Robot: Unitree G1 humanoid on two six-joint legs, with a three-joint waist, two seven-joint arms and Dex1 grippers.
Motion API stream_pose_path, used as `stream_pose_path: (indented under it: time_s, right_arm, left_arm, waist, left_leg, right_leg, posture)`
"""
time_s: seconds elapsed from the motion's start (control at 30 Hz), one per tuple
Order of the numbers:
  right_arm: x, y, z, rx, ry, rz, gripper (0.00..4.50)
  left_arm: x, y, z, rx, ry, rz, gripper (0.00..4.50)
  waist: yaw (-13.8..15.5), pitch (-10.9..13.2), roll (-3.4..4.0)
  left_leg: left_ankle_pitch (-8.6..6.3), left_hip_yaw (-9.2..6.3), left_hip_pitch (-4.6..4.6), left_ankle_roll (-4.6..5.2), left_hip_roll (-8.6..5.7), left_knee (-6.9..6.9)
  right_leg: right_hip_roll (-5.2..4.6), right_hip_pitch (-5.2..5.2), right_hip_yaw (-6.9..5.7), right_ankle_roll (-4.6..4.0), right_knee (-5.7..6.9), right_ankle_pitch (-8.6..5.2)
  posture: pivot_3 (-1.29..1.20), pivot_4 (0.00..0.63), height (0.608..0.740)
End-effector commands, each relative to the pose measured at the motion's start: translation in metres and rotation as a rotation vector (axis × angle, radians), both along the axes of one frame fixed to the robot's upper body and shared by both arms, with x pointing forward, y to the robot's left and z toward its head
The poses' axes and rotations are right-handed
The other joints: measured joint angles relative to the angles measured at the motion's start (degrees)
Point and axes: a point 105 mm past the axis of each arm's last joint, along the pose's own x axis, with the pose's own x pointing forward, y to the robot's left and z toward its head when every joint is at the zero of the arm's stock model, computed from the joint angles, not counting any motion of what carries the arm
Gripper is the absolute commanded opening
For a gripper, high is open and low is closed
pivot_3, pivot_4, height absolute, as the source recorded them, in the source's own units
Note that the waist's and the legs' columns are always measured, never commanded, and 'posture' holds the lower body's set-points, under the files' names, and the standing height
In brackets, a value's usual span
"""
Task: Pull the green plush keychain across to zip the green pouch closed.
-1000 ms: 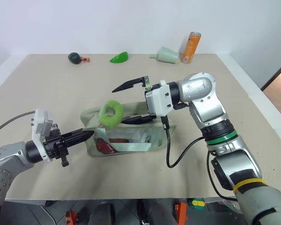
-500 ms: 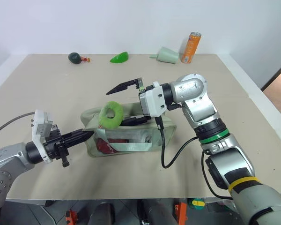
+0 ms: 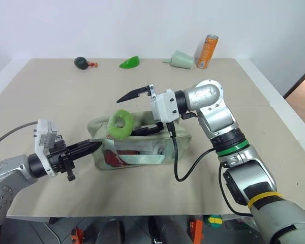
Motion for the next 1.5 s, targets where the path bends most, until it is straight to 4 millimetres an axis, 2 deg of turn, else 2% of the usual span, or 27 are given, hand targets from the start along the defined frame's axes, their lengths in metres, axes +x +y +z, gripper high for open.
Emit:
stream_pose_path:
  time_s: [0.03, 0.1, 0.13, 0.17, 0.23, 0.7, 0.77, 0.8, 1.5]
  right_arm:
    - [-0.006, -0.001, 0.015, 0.028, -0.051, 0.021, 3.69]
    - [-0.007, -0.002, 0.014, 0.025, -0.050, 0.019, 3.17]
    - [-0.006, -0.002, 0.014, 0.029, -0.051, 0.013, 3.17]
    - [-0.004, -0.002, 0.016, 0.036, -0.053, -0.002, 2.52]
    - [-0.001, -0.002, 0.016, 0.033, -0.061, -0.024, 2.01]
    - [0.001, -0.002, 0.008, -0.001, -0.058, -0.023, 2.01]
    - [-0.001, -0.002, 0.009, 0.005, -0.059, -0.008, 1.45]
    - [-0.001, -0.001, 0.010, 0.012, -0.058, -0.003, 1.38]
    - [0.008, 0.000, 0.006, -0.009, -0.037, -0.037, 1.38]
  left_arm:
    - [-0.001, 0.001, 0.004, 0.011, -0.009, -0.002, 0.00]
    - [-0.001, 0.001, 0.003, 0.012, -0.005, -0.005, 0.00]
    - [-0.001, 0.000, 0.003, 0.011, -0.003, -0.006, 0.00]
    - [-0.001, 0.000, 0.003, 0.010, -0.002, -0.007, 0.00]
    - [-0.001, 0.000, 0.003, 0.010, -0.002, -0.007, 0.00]
    - [0.001, 0.000, 0.003, 0.004, 0.001, 0.000, 0.00]
    - [0.001, 0.000, 0.003, 0.003, -0.001, 0.002, 0.00]
    - [0.002, 0.000, 0.003, 0.002, -0.002, 0.003, 0.00]
    - [0.004, 0.001, 0.001, -0.010, -0.006, 0.016, 0.00]
  waist:
    - [0.0, 0.0, 0.00]
    - [0.0, 0.0, 0.00]
    - [0.0, 0.0, 0.00]
    - [0.0, 0.0, 0.00]
    - [0.0, 0.0, 0.00]
    - [0.0, 0.0, 0.00]
    - [0.0, 0.0, 0.00]
    - [0.0, 0.0, 0.00]
    - [0.0, 0.0, 0.00]
  left_leg:
    - [0.00, 0.00, 0.00, 0.00, 0.00, 0.00]
    - [0.00, 0.00, 0.00, 0.00, 0.00, 0.00]
    - [0.00, 0.00, 0.00, 0.00, 0.00, 0.00]
    - [0.00, 0.00, 0.00, 0.00, 0.00, 0.00]
    - [0.00, 0.00, 0.00, 0.00, 0.00, 0.00]
    - [0.00, 0.00, -0.01, 0.00, 0.00, 0.00]
    - [0.00, 0.00, -0.01, 0.00, 0.00, 0.00]
    - [0.00, 0.00, -0.01, 0.00, 0.00, 0.00]
    - [0.00, 0.00, -0.01, 0.00, 0.00, 0.00]
  right_leg:
    - [0.00, 0.00, 0.00, 0.00, 0.00, 0.00]
    - [0.00, 0.00, 0.00, 0.00, 0.00, 0.00]
    - [0.00, 0.00, 0.00, 0.00, 0.00, 0.00]
    - [0.00, 0.00, 0.00, 0.00, 0.00, 0.00]
    - [0.00, 0.00, 0.00, 0.00, 0.00, 0.00]
    - [0.00, -0.01, 0.00, 0.00, 0.00, 0.00]
    - [0.00, 0.00, 0.00, 0.00, 0.00, 0.00]
    - [0.00, -0.01, 0.00, 0.00, 0.00, 0.00]
    - [0.00, 0.00, 0.00, 0.00, 0.00, 0.00]
  posture:
    - [0.00, 0.150, 0.740]
    - [0.00, 0.150, 0.740]
    - [0.00, 0.150, 0.740]
    - [0.00, 0.150, 0.740]
    - [0.00, 0.150, 0.740]
    - [0.00, 0.150, 0.740]
    - [0.00, 0.150, 0.740]
    - [0.00, 0.150, 0.740]
    - [0.00, 0.150, 0.740]
